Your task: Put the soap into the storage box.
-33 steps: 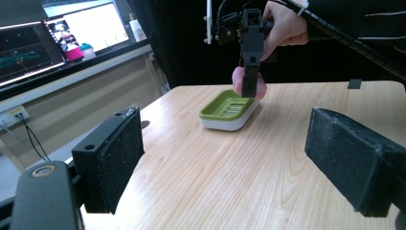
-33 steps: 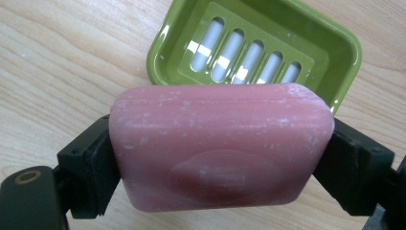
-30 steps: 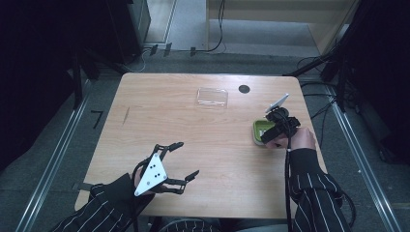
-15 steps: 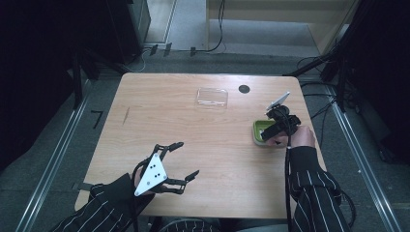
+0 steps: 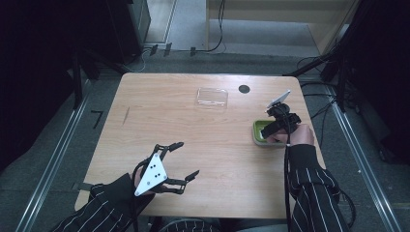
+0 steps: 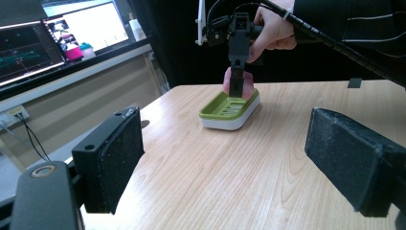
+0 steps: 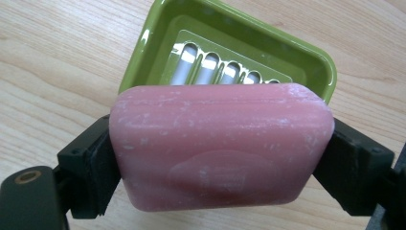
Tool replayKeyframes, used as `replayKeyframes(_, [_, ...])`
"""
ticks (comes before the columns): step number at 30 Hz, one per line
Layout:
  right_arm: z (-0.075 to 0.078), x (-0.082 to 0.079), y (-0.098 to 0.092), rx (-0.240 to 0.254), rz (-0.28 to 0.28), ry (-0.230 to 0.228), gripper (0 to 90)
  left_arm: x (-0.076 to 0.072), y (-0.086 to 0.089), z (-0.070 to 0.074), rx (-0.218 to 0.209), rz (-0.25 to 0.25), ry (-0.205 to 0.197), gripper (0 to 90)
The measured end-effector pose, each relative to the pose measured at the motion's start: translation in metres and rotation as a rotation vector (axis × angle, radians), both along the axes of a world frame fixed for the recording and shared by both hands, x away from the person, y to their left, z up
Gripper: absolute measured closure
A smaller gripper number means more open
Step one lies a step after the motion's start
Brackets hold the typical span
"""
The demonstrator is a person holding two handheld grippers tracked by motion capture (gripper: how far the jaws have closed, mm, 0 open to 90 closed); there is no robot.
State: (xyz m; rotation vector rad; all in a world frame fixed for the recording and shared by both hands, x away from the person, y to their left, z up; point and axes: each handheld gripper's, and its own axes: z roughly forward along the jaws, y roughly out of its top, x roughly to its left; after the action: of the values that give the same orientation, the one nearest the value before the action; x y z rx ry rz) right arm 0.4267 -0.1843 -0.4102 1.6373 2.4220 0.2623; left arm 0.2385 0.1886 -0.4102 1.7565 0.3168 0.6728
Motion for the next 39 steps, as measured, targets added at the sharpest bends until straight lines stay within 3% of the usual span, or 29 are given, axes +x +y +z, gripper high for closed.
replayKeyframes(25, [-0.008,0.014,0.002,0.030,-0.083,-0.039,13.2,0.000,0.000,0.000,0.001,-0.001,-0.001,13.6])
replayKeyframes(39, [-0.021,0.023,0.000,0.046,-0.147,-0.028,13.2,0.000,0.000,0.000,0.000,0.000,-0.001,13.5])
